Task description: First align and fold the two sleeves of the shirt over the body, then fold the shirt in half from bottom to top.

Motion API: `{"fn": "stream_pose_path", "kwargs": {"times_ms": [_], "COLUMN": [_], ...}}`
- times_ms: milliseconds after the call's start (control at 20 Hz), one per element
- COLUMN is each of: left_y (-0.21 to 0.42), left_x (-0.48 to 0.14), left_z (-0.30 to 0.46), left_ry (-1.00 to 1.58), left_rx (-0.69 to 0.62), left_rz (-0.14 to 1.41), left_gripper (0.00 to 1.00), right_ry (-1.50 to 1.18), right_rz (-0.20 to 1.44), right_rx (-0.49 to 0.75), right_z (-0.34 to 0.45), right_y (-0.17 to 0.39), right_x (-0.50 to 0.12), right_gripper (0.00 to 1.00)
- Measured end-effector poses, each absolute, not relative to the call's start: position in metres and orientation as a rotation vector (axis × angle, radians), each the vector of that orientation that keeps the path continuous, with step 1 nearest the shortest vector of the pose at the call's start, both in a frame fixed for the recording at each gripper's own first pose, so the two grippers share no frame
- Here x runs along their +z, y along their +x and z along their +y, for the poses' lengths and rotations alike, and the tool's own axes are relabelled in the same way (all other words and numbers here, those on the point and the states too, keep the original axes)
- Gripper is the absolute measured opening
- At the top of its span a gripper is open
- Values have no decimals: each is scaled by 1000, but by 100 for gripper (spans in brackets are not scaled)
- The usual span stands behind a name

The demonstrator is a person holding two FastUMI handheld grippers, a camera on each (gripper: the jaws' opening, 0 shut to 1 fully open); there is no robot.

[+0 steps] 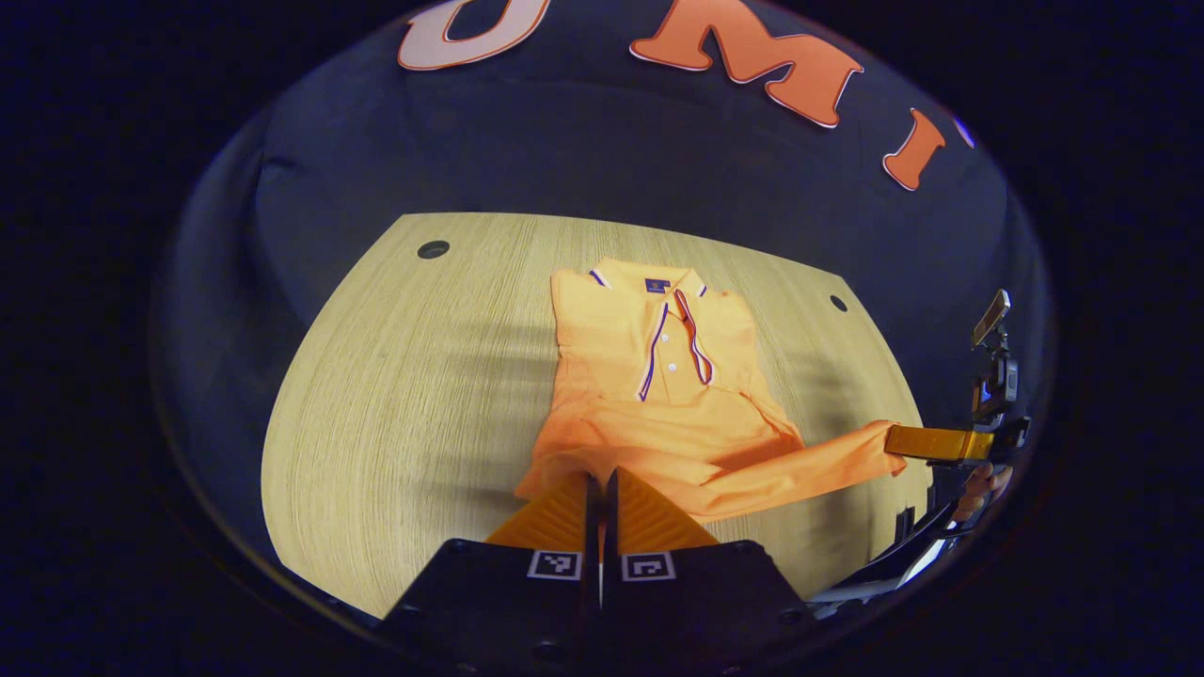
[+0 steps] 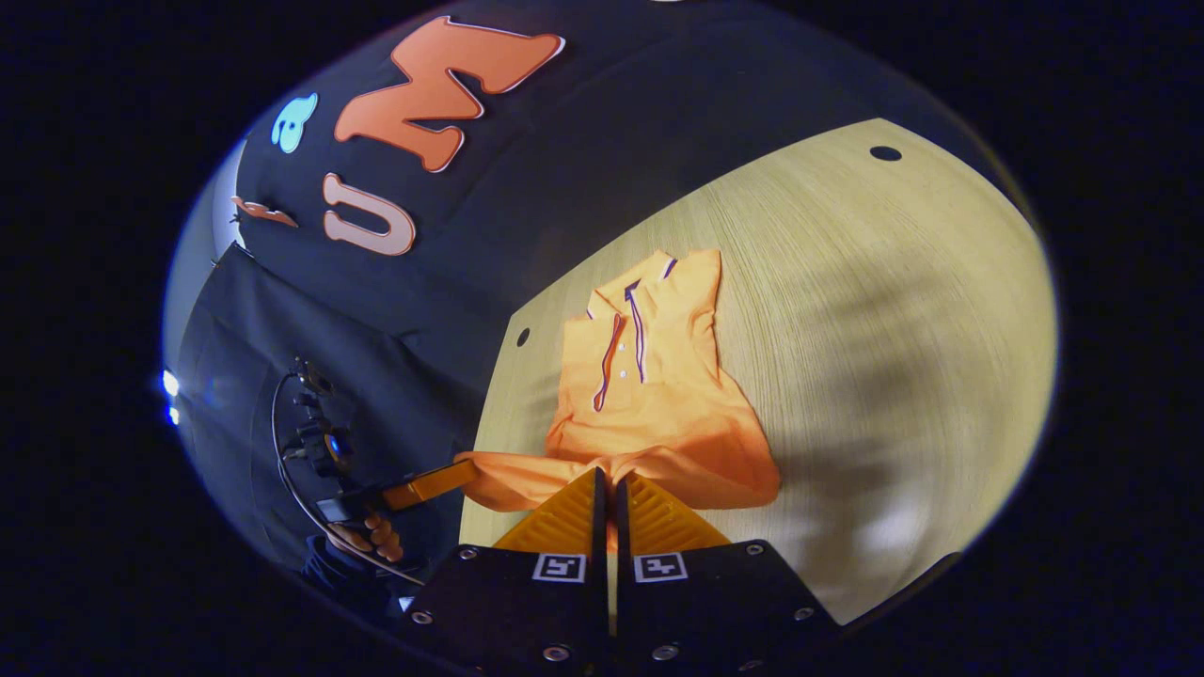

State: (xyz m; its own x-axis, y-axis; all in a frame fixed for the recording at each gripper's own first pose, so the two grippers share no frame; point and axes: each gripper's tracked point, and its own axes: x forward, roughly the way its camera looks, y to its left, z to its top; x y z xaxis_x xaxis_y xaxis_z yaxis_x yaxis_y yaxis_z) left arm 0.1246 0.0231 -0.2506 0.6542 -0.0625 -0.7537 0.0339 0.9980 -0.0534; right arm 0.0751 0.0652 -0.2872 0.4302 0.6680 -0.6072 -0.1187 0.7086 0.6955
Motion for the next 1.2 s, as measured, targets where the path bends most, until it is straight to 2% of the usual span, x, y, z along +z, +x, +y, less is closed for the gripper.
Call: {"fn": "stream_pose_path", "kwargs": {"times_ms": [450, 700, 1200], "left_y": [241, 311, 411], "left_x": [-229, -247, -282], "left_z": [31, 45, 58], "left_ry": [-84, -111, -238], "left_rx": [-99, -109, -111], "left_rz": [809, 820, 859], "left_gripper": [1, 1, 0], "right_ry": [585, 540, 470], "right_rz": [970, 944, 995], "right_rx": [454, 373, 296], "right_z": [83, 89, 108], "right_y": [165, 231, 307], "right_x": [-283, -298, -341], "right_gripper": [5, 5, 5]}}
